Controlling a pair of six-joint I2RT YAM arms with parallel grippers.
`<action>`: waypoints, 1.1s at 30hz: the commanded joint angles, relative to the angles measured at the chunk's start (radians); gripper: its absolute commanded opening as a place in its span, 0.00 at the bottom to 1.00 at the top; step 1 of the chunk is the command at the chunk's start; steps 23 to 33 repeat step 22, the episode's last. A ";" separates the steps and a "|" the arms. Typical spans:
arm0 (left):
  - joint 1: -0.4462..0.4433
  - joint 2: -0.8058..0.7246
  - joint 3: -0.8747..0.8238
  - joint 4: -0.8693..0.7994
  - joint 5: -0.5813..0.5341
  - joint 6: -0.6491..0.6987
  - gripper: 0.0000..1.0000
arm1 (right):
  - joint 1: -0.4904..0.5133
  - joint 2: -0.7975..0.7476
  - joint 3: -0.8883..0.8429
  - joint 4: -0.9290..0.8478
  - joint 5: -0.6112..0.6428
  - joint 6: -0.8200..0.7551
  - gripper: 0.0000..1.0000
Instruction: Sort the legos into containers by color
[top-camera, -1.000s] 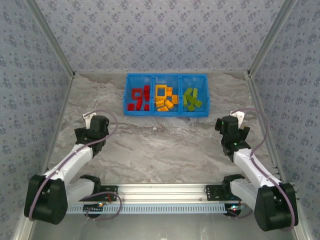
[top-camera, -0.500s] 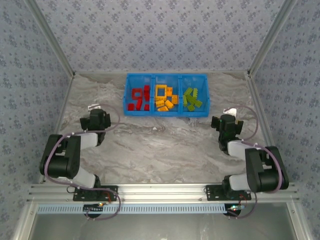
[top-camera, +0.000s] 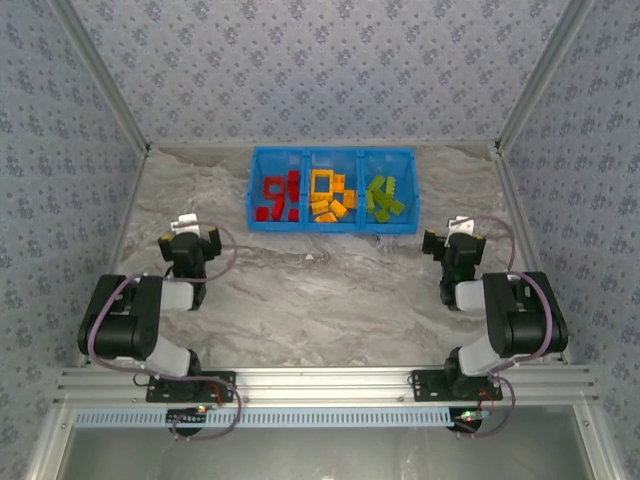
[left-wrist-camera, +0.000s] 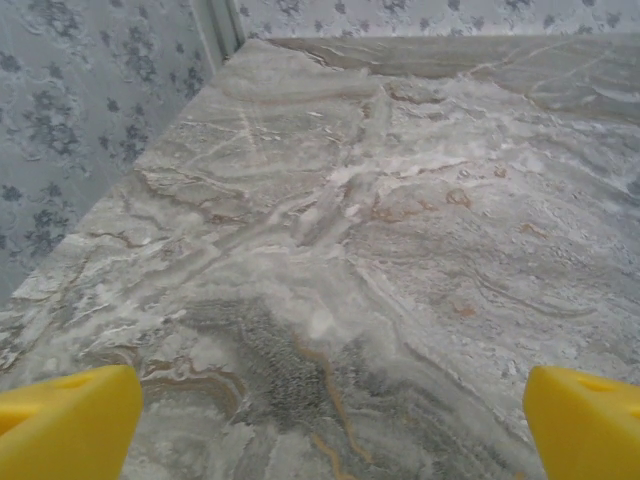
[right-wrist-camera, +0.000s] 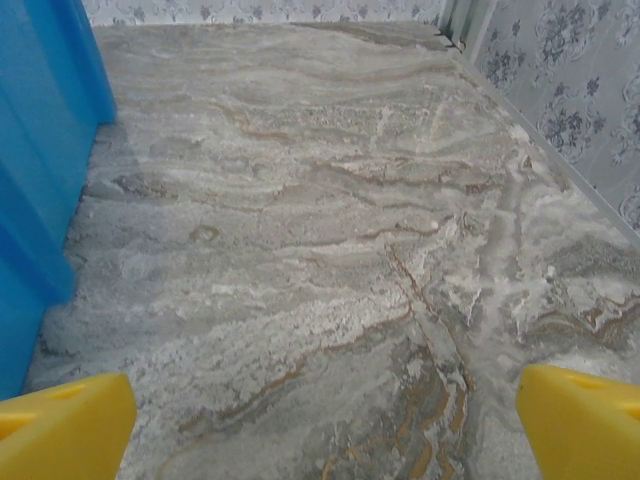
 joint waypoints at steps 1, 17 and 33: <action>0.041 0.007 0.041 -0.019 0.100 -0.009 0.98 | -0.004 0.011 0.026 -0.001 -0.004 -0.007 1.00; 0.067 0.008 0.047 -0.029 0.113 -0.035 0.98 | -0.019 0.012 0.037 -0.025 -0.027 0.003 1.00; 0.066 0.008 0.049 -0.030 0.113 -0.034 0.98 | -0.022 0.012 0.036 -0.024 -0.035 0.003 1.00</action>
